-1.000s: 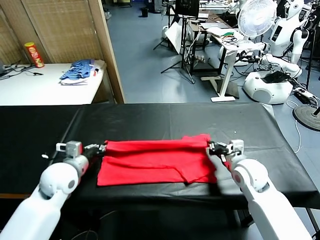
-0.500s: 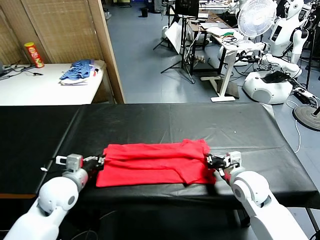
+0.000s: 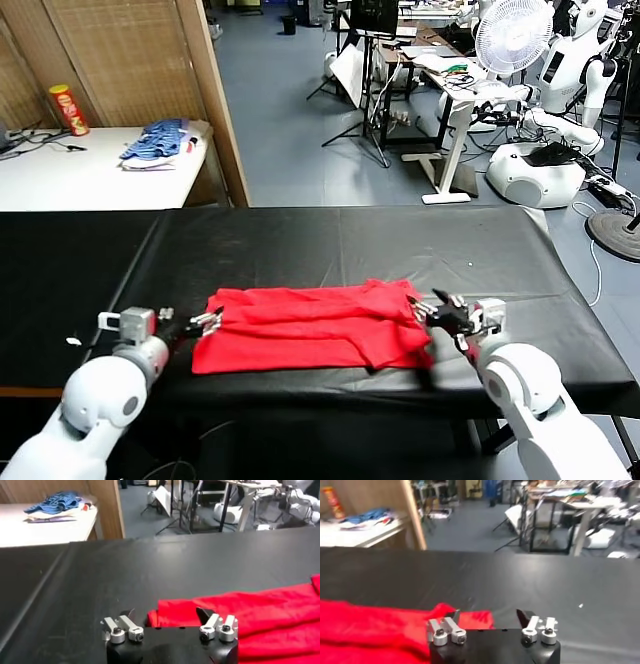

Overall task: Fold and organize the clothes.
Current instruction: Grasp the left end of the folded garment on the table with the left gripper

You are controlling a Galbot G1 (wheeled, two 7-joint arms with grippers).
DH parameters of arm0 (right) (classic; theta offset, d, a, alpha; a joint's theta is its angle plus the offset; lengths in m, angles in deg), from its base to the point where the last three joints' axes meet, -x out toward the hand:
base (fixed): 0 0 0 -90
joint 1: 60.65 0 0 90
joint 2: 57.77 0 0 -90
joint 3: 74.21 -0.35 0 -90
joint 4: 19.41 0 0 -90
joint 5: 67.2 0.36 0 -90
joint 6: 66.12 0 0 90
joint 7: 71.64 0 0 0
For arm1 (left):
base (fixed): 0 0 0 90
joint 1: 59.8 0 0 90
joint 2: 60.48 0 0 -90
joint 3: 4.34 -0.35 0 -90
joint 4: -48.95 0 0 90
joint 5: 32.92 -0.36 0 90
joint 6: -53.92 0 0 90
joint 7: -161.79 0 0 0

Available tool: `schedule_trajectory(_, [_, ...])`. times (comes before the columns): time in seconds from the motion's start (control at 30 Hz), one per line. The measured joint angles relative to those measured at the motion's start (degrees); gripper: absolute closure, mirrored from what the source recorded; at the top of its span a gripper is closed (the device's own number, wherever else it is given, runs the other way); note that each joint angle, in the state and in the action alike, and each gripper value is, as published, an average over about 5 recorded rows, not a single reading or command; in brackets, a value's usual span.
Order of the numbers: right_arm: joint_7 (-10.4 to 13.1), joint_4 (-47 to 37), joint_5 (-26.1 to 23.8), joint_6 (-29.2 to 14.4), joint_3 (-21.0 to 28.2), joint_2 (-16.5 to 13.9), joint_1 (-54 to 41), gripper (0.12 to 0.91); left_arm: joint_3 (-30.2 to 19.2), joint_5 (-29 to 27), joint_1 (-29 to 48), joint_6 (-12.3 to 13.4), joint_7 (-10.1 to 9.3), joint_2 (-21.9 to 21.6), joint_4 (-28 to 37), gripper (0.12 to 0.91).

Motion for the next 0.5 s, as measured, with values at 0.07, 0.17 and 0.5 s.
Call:
schedule_trajectory(0.07, [0.12, -2.24, -0.31, -0.01, 0.64, 1.11, -1.08, 0.227, -0.93, 0.44, 2.22, 0.0, -0.03, 1.27, 2.15, 0.232])
schedule_trajectory(0.17, [-0.08, -4.88, -0.52, -0.01, 1.42, 2.48, -2.31, 0.227, -2.36, 0.95, 5.03, 0.0, 0.05, 2.99, 5.42, 0.232])
schedule_trajectory(0.5, [-0.45, -9.81, -1.31, 0.02, 2.52, 5.89, -4.75, 0.351, -4.26, 1.3, 8.69, 0.01, 1.86, 5.7, 13.28, 0.239])
